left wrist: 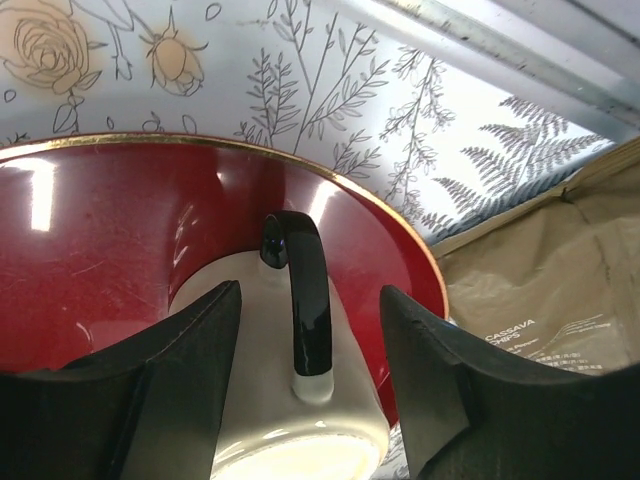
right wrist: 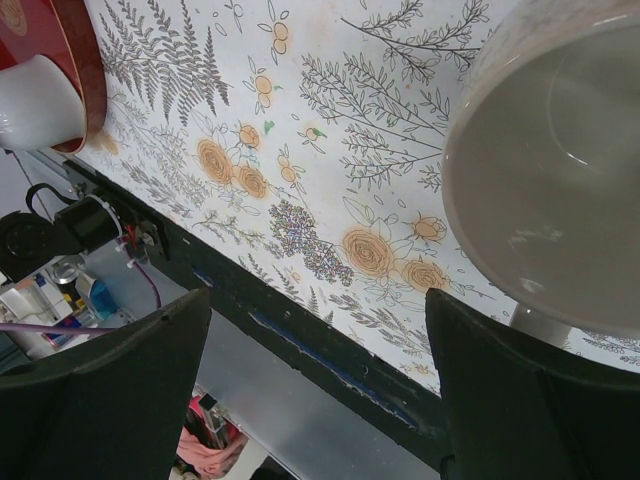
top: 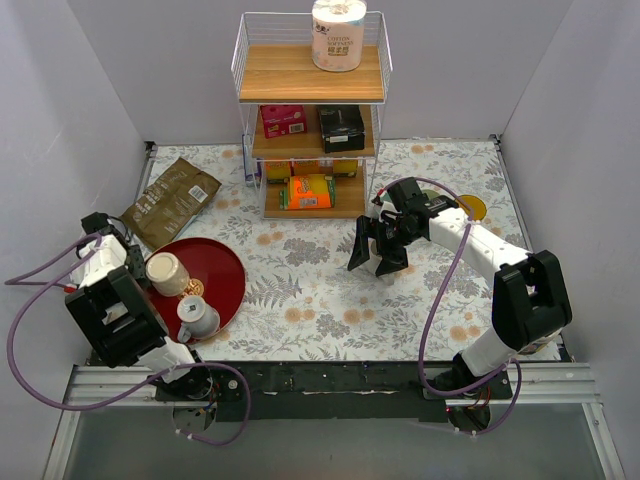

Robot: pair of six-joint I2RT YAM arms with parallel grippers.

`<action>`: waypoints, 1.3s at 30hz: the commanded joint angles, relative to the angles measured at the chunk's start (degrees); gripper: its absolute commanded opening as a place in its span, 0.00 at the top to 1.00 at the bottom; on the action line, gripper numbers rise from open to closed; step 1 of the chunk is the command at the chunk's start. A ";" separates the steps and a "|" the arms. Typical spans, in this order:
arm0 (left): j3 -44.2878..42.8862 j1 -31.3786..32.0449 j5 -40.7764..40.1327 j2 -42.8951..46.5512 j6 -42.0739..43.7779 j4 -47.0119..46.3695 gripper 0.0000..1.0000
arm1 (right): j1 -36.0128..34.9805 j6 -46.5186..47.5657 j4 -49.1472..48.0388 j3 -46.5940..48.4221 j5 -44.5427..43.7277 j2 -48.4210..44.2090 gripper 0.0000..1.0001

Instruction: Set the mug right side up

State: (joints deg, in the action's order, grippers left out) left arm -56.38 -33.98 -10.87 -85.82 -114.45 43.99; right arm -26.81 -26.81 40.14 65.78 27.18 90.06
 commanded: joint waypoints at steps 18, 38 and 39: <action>-1.10 -0.21 4.10 3.90 -35.84 -1.97 1.00 | -0.26 0.09 -1.64 0.93 1.21 0.29 0.06; -13.30 3.82 30.54 17.28 -3.80 -14.18 1.00 | -0.35 1.49 -0.07 8.04 -1.50 -1.99 0.01; -18.02 5.14 33.43 16.05 -1.93 -14.71 1.00 | -0.35 2.19 0.29 9.01 -2.04 -2.00 0.01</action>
State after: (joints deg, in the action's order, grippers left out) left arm -64.31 -32.60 8.14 -67.79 -114.15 37.71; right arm -26.81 -26.68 39.13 70.76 26.96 90.41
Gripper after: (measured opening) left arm 0.148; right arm 0.984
